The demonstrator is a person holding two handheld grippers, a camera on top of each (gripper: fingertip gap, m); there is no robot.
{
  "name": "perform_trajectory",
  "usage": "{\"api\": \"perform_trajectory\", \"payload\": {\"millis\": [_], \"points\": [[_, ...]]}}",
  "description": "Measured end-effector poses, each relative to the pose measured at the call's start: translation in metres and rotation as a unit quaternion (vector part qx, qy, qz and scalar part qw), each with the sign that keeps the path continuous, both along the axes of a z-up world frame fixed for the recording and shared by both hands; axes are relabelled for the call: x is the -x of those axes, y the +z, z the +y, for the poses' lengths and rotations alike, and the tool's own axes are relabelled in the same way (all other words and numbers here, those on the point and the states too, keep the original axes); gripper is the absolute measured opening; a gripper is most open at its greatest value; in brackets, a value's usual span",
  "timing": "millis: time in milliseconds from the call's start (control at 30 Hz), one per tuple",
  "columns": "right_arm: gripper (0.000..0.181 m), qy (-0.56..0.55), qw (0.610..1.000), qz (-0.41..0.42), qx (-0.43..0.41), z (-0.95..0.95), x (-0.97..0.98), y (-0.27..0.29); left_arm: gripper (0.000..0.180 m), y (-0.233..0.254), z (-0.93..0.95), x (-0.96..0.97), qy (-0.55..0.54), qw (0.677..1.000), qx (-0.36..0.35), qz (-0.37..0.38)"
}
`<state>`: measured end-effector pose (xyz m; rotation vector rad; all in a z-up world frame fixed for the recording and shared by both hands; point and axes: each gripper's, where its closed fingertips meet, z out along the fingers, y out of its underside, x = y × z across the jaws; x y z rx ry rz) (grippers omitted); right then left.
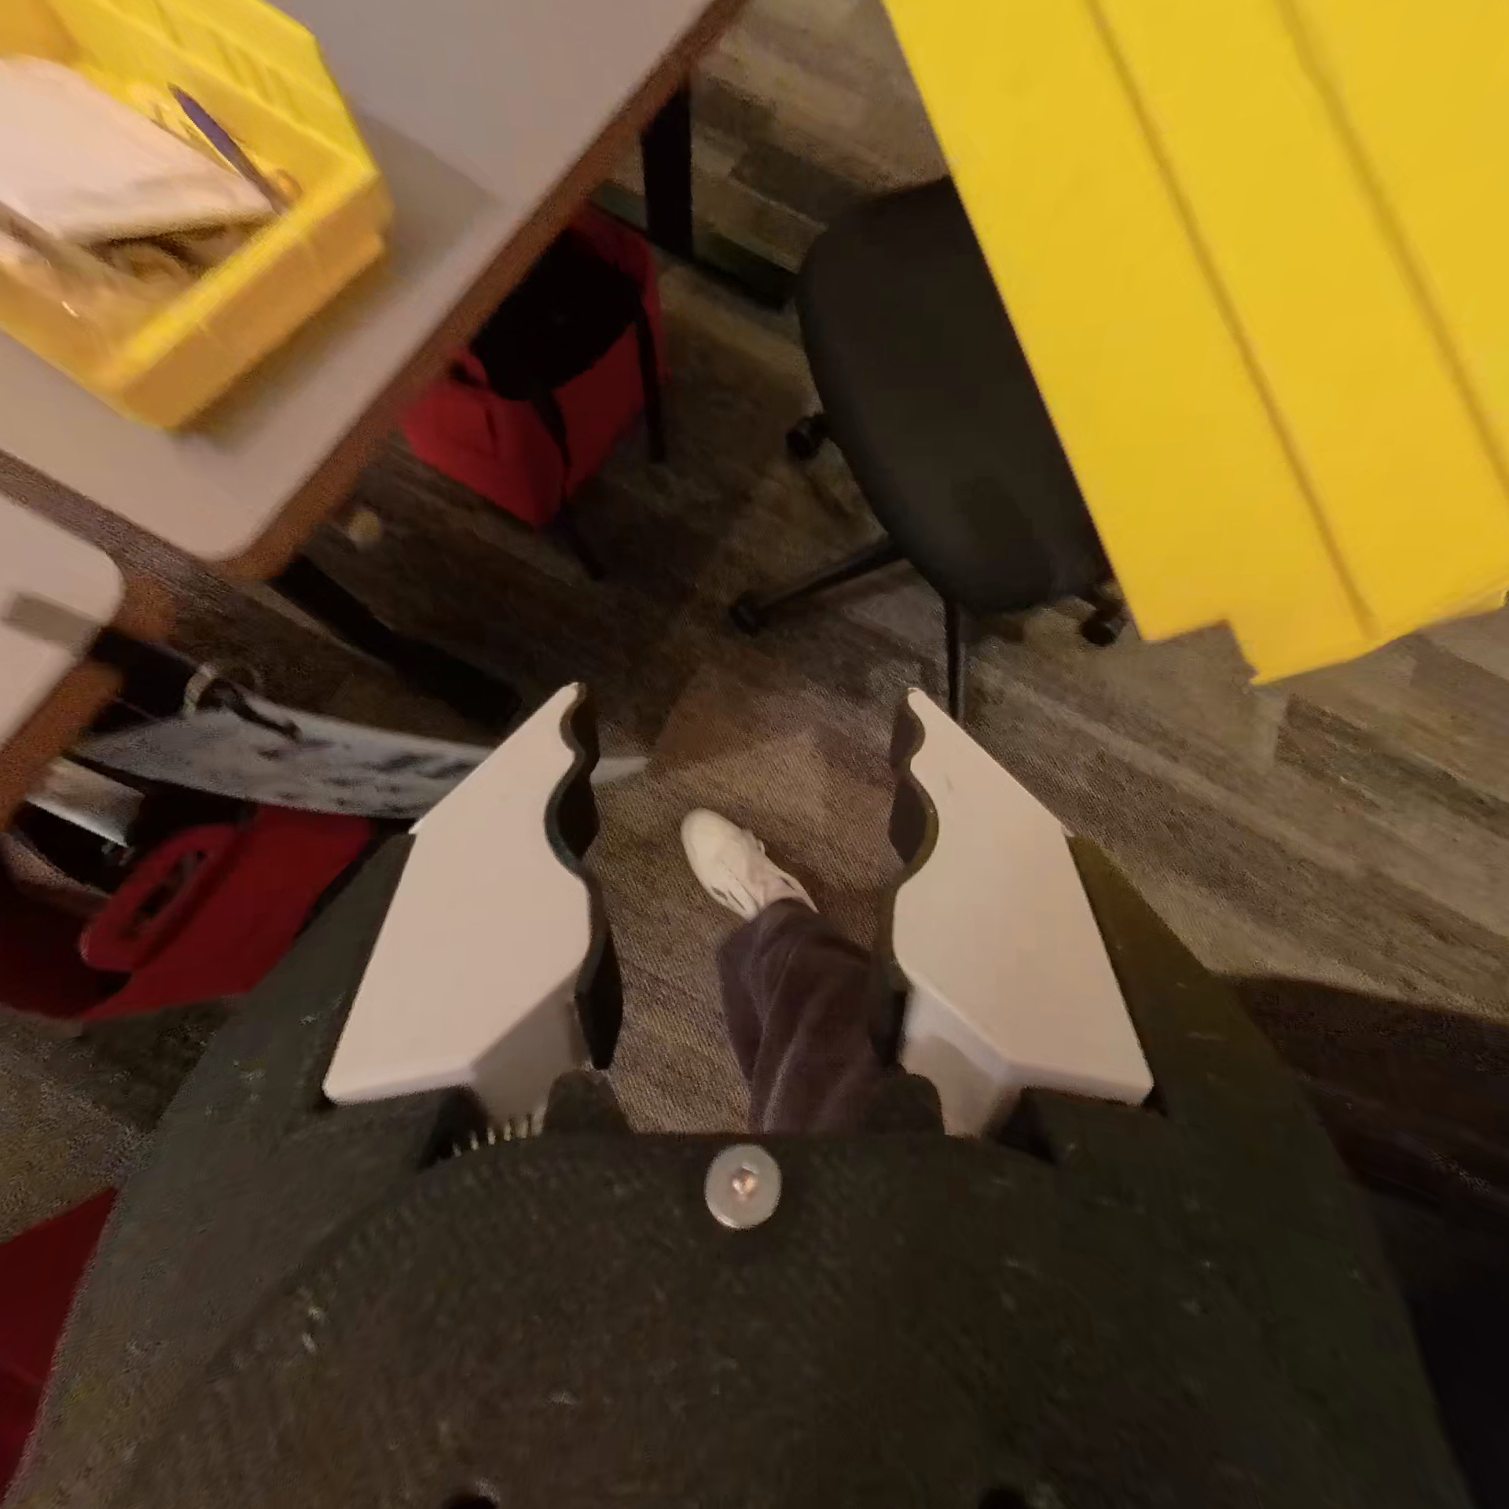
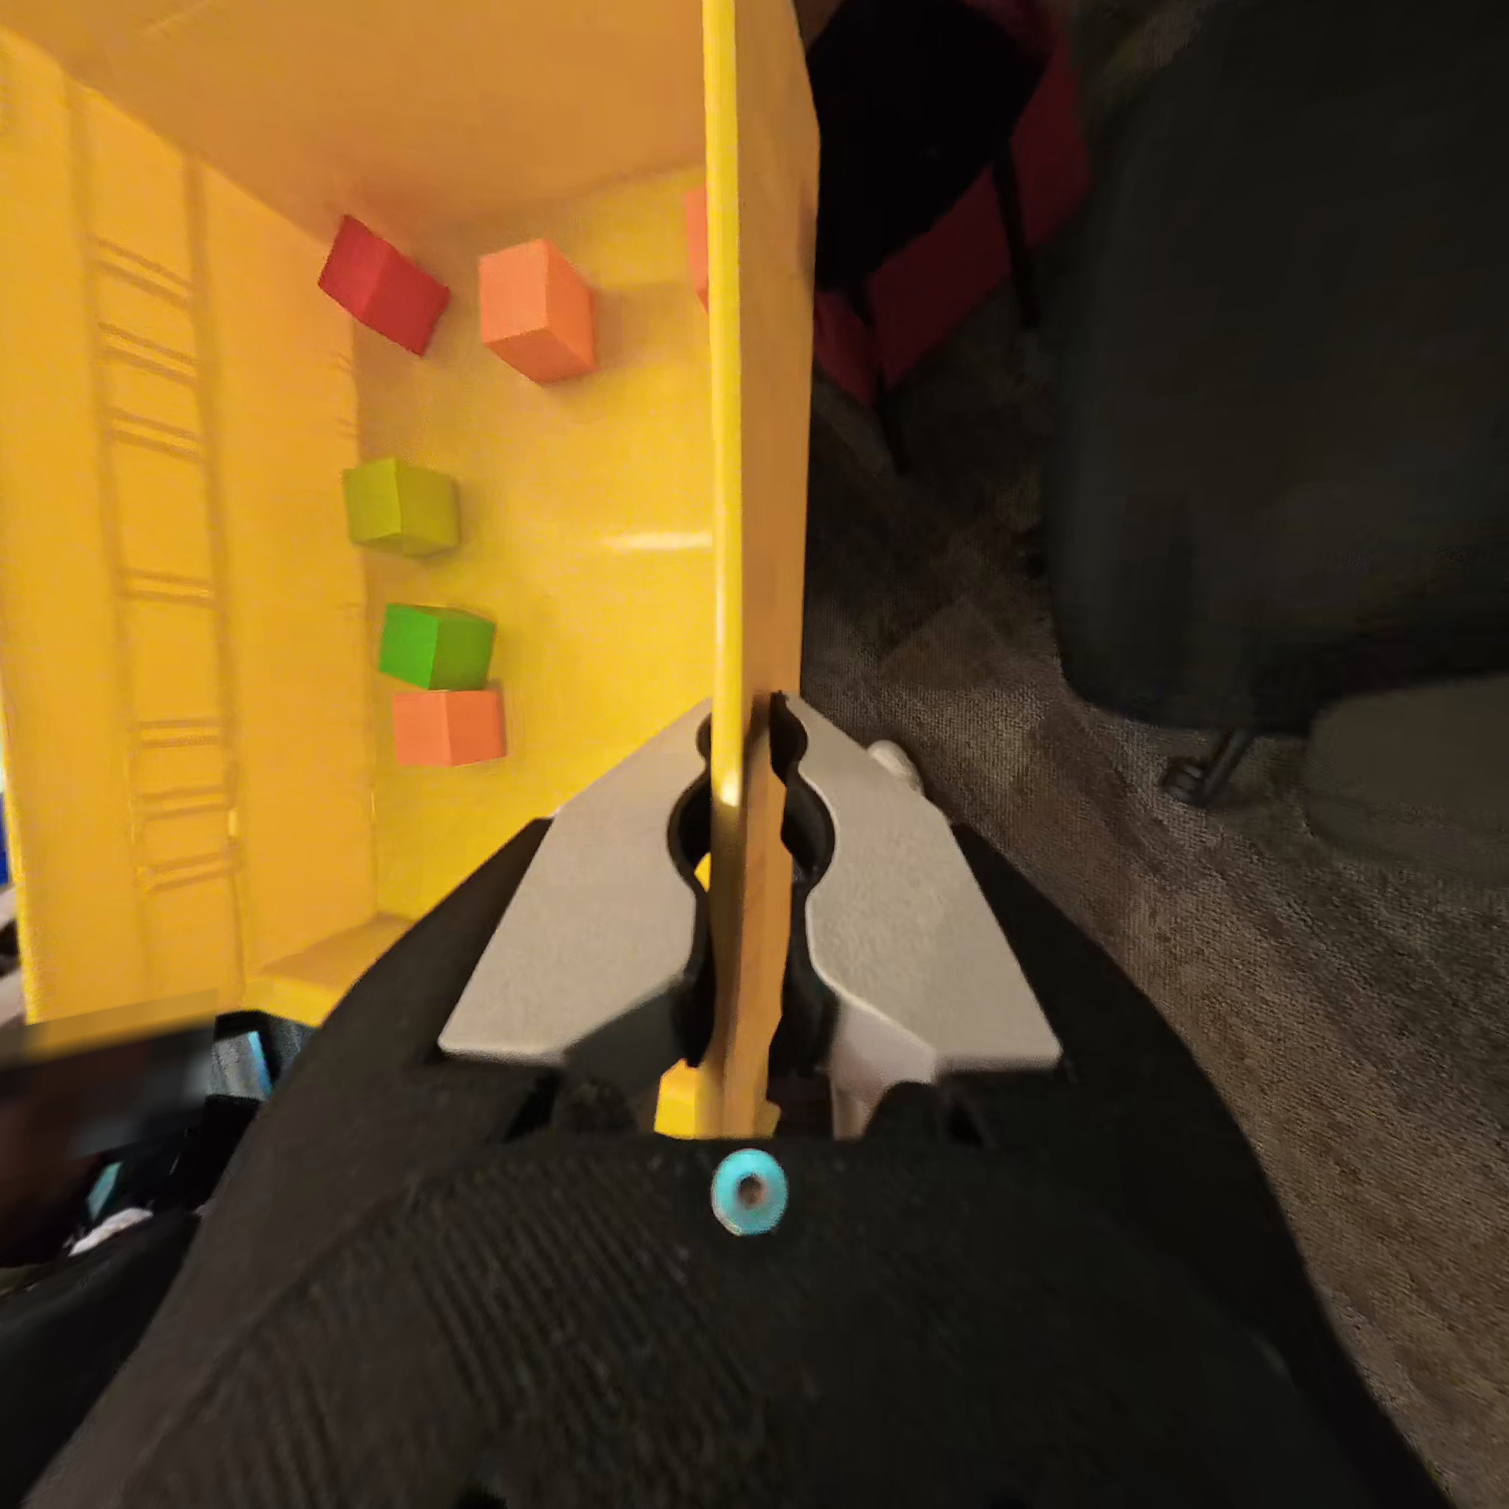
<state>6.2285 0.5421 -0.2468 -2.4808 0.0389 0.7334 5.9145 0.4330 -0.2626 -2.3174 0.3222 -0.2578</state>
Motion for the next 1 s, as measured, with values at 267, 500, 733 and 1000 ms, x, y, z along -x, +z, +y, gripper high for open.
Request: {"api": "perform_trajectory", "payload": {"millis": [267,500,733,1000], "points": [[0.006,0.096,0.991,-0.094,0.022,0.253,0.084,-0.012,0.071,0.065,0.247,0.072,0.057,0.996,-0.063,-0.008],[0.008,0.245,0.958,-0.144,0.036,0.461,0.176,-0.076,0.073,0.066,0.365,0.112,0.153,0.987,-0.053,0.014],[0.010,0.374,0.915,-0.146,0.042,0.564,0.268,-0.135,0.070,0.027,0.423,0.121,0.292,0.955,0.037,-0.031],[0.021,0.417,0.899,-0.097,0.097,0.584,0.307,-0.160,0.069,-0.001,0.399,0.105,0.431,0.899,0.063,-0.048]]}}
